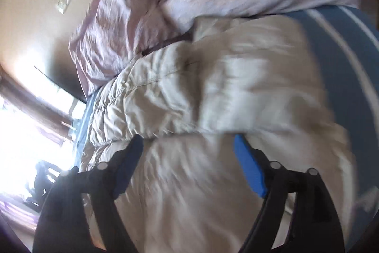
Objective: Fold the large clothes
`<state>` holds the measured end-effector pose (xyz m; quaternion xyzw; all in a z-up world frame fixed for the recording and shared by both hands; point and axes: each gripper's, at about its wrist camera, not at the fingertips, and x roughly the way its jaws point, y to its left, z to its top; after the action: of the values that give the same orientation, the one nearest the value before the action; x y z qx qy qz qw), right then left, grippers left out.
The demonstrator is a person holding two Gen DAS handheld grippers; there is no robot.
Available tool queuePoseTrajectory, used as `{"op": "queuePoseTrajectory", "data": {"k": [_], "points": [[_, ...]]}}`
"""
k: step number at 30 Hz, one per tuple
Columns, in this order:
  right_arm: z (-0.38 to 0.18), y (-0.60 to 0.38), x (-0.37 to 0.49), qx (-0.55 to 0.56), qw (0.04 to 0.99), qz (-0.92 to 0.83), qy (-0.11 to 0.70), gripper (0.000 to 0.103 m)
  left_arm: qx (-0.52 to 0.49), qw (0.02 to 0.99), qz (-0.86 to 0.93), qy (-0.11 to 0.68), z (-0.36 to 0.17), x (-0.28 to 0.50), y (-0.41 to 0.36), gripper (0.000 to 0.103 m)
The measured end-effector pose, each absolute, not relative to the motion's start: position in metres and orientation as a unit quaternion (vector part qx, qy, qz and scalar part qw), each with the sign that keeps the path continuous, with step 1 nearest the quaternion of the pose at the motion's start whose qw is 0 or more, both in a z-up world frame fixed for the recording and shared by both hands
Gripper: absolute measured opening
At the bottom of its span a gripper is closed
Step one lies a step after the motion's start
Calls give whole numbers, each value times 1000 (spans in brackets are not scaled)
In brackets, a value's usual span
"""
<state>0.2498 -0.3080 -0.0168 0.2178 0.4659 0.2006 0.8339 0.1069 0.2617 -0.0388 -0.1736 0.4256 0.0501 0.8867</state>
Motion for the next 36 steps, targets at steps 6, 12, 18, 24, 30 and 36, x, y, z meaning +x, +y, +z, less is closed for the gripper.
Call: {"op": "queuePoseTrajectory", "data": {"k": [6, 12, 18, 24, 30, 36], "points": [[-37, -400, 203, 254, 825, 129, 489, 83, -219, 873, 0, 436, -49, 88, 269, 92], [-76, -446, 164, 311, 790, 134, 511, 83, -254, 861, -31, 440, -61, 73, 266, 92], [-100, -440, 157, 322, 768, 166, 528, 75, -295, 850, -57, 432, -70, 60, 260, 87], [-105, -431, 142, 310, 764, 195, 531, 67, -335, 835, -97, 427, -77, 44, 248, 78], [-99, -414, 129, 287, 763, 225, 534, 62, -380, 815, -116, 422, -86, 27, 242, 63], [-101, -401, 121, 272, 764, 231, 537, 57, -388, 811, -115, 423, -88, 19, 233, 56]]}}
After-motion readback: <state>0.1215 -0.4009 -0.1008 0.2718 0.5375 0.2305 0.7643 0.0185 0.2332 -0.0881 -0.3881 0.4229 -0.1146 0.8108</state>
